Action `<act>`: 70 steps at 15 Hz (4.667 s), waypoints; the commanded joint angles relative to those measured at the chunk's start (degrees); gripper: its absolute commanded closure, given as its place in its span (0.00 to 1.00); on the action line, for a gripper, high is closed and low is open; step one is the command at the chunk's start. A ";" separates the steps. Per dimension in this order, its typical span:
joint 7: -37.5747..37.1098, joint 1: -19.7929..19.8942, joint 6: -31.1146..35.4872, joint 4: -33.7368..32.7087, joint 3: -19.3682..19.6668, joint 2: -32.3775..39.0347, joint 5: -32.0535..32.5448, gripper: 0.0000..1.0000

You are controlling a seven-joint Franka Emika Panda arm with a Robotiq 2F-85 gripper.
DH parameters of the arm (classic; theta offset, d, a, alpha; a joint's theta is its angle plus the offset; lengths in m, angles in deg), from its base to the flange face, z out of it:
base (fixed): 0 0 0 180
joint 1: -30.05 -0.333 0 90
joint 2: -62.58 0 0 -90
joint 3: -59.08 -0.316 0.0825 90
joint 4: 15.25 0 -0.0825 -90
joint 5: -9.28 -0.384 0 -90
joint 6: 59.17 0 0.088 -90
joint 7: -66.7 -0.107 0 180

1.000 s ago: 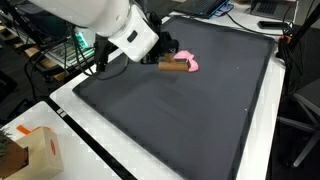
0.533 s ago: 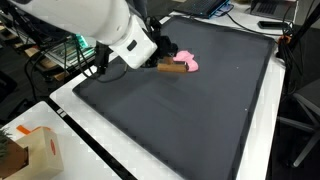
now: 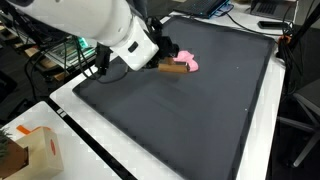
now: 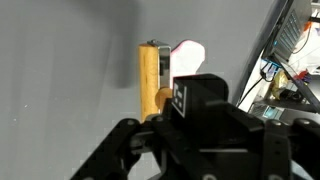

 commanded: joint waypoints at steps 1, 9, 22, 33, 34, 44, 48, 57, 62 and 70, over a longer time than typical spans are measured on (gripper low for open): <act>-0.20 0.58 -1.18 -0.95 -0.78 -0.55 -0.72 0.75; -0.09 -1.94 0.33 -0.22 -2.35 -5.03 1.76 0.75; -3.17 -11.10 4.36 2.69 -7.08 -16.43 20.32 0.75; -10.71 -18.47 8.17 6.09 -12.88 -18.89 36.94 0.75; -11.03 -18.93 8.55 6.28 -13.26 -18.86 38.13 0.75; -10.21 -18.94 7.51 4.58 -13.24 -16.93 36.87 0.75; -22.43 -21.93 9.60 3.90 -15.68 -15.26 46.35 0.75; -45.10 -29.09 8.34 0.05 -21.27 -9.71 59.80 0.75; -55.30 -32.18 7.93 -2.63 -22.11 -5.69 63.30 0.75; -70.51 -37.04 5.88 -7.02 -21.29 0.01 69.42 0.75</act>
